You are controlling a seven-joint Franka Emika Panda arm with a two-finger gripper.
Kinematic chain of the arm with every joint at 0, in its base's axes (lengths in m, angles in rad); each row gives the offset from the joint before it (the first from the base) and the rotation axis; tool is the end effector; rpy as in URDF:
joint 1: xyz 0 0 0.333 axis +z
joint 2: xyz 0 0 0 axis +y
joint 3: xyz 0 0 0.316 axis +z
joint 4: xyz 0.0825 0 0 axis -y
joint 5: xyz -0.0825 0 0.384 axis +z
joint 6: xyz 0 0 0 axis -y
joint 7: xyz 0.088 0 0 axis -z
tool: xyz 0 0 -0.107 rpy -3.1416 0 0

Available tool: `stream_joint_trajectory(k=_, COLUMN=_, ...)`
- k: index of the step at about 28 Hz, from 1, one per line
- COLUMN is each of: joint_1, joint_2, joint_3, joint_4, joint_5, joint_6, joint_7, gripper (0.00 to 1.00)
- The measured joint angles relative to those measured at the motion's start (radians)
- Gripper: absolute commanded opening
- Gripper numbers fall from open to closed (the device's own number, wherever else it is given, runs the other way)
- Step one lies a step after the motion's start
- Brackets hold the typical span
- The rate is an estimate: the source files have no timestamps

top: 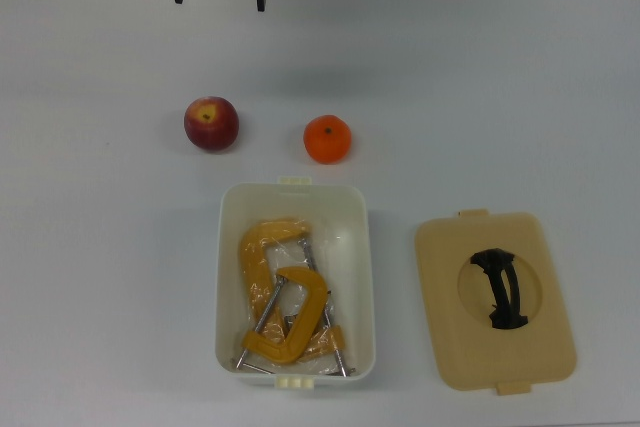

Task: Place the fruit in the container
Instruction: 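Move the gripper down over the red apple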

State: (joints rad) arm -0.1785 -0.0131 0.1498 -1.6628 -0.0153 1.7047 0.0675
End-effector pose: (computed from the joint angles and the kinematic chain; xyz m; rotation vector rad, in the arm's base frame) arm 0.5612 -0.0170 0.6000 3.1208 -0.1476 0.0862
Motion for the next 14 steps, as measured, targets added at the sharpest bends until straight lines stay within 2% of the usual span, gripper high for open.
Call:
stream_joint_trajectory(k=10, joint_1=-0.005, joint_2=0.005, joint_3=-0.003, joint_4=-0.050, joint_5=0.000, joint_6=0.000, joint_7=-0.003, gripper=1.00)
stream_joint_trajectory(k=14, joint_1=-0.026, joint_2=0.017, joint_3=-0.005, joint_4=-0.077, joint_5=0.000, joint_6=0.000, joint_7=-0.063, gripper=1.00)
